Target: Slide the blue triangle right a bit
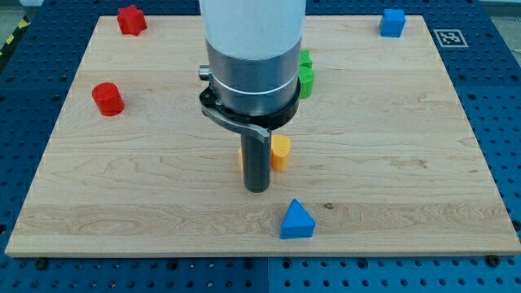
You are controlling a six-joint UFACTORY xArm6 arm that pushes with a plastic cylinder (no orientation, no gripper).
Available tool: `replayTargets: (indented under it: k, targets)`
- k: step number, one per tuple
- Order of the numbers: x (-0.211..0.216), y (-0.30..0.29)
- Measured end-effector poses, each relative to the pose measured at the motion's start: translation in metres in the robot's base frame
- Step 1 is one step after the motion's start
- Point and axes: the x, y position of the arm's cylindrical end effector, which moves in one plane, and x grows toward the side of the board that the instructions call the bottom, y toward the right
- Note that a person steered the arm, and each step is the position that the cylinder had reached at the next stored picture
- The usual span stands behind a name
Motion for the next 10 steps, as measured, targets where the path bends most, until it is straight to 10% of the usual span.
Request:
replayTargets:
  k: [7, 10]
  targets:
    - [0.001, -0.027]
    - [0.073, -0.014]
